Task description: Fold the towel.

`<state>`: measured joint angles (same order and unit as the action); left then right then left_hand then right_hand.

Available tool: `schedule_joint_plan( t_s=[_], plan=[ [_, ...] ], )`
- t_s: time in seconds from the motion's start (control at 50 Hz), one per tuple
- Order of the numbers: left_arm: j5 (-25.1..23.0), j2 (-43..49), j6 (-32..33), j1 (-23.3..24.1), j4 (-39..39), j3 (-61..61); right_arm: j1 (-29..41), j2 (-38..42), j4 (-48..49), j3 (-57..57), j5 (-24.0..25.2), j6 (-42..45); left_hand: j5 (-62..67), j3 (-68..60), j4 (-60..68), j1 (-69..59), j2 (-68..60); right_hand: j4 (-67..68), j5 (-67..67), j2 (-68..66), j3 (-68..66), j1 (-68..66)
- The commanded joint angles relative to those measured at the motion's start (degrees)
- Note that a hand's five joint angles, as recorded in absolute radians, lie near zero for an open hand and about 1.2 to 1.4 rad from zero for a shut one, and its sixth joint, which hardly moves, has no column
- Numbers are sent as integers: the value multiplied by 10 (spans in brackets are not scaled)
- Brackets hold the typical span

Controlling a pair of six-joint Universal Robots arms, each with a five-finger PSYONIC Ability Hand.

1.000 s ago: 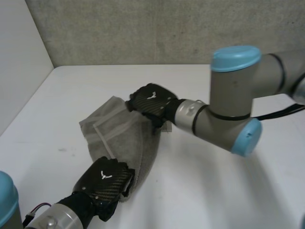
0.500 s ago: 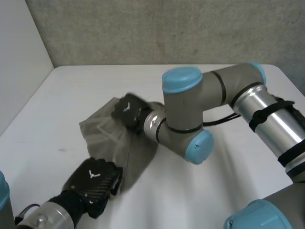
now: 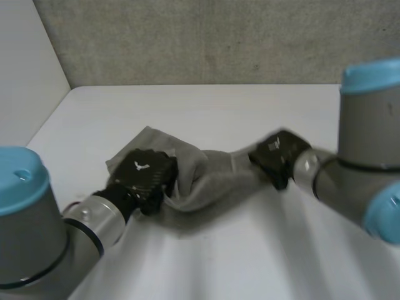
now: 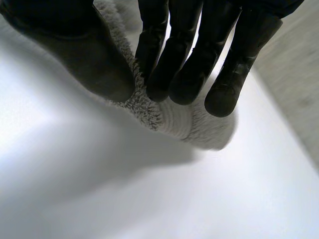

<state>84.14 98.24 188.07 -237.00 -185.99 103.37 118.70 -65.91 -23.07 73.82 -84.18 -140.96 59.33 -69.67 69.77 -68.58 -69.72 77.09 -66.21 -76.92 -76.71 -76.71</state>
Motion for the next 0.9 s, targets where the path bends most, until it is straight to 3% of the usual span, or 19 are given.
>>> schedule_joint_plan(
  t_s=[0.02,0.26,0.36,0.5,0.6,0.7,0.8,0.9],
  plan=[
    [0,36,-1,29,5,7,-23,-73,-2,202,0,103,107,-103,102,-114,-103,29,-38,-31,-33,-33],
    [0,53,8,26,10,-7,-23,-76,-2,193,13,109,107,-103,102,-114,-103,29,-38,-31,-33,-33],
    [1,106,58,15,8,-82,-19,-39,22,103,16,92,107,-103,102,-114,-103,29,-38,-31,-33,-33],
    [5,172,70,-4,8,-199,-13,25,66,-25,16,39,107,-103,102,-114,-103,29,-38,-31,-33,-33],
    [7,218,70,-4,8,-314,-3,84,138,-143,9,1,107,-103,102,-114,-103,29,-38,-31,-33,-33],
    [8,248,70,-5,-9,-496,11,129,289,-290,-46,-55,107,-103,102,-114,-103,29,-38,-31,-33,-33],
    [15,248,70,-11,-59,-586,11,127,389,-322,-79,-77,107,-103,102,-114,-103,29,-38,-31,-33,-33],
    [25,239,70,-19,-79,-608,12,126,366,-316,-80,-80,107,-103,102,-114,-103,29,-38,-31,-33,-33]
  ],
)
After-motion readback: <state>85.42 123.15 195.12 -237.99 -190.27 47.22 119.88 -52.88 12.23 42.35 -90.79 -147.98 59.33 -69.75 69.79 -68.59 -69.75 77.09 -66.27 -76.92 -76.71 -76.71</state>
